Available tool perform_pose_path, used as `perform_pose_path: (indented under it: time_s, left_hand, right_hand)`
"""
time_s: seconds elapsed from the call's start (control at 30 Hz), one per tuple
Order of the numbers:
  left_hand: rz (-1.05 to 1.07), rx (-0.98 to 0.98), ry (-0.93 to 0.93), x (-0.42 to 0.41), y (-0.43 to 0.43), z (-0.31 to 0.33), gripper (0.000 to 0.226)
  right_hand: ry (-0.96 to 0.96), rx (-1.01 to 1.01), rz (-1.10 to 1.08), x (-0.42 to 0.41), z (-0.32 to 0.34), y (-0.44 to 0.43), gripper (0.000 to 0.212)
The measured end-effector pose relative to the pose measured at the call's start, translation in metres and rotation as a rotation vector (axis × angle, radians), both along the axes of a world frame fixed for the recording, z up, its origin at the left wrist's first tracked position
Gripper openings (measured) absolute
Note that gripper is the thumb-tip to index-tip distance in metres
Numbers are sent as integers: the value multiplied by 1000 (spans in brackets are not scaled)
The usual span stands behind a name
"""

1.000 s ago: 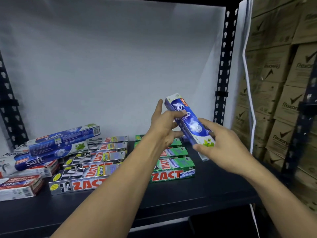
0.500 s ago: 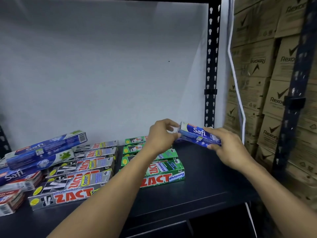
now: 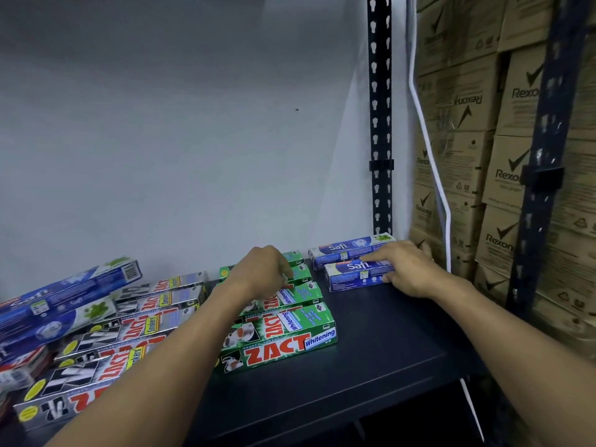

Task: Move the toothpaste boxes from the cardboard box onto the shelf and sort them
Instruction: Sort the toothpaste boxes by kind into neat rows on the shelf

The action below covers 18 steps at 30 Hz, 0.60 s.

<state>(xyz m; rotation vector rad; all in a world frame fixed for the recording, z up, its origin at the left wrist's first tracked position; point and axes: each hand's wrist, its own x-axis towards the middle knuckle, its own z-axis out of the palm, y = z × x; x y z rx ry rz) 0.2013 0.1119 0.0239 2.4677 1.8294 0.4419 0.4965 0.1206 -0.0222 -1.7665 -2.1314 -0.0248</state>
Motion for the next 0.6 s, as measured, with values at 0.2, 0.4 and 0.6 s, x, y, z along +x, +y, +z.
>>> perform_pose_path:
  time_s: [0.2, 0.4, 0.6]
  left_hand:
    - [-70, 45, -84, 19, 12, 8, 23]
    - [-158, -24, -89, 53, 26, 1, 49]
    - [-192, -25, -67, 61, 35, -3, 31]
  right_hand:
    - [96, 113, 122, 6, -15, 14, 60]
    - [307, 191, 14, 20, -26, 14, 57]
    - [527, 227, -107, 32, -25, 16, 38]
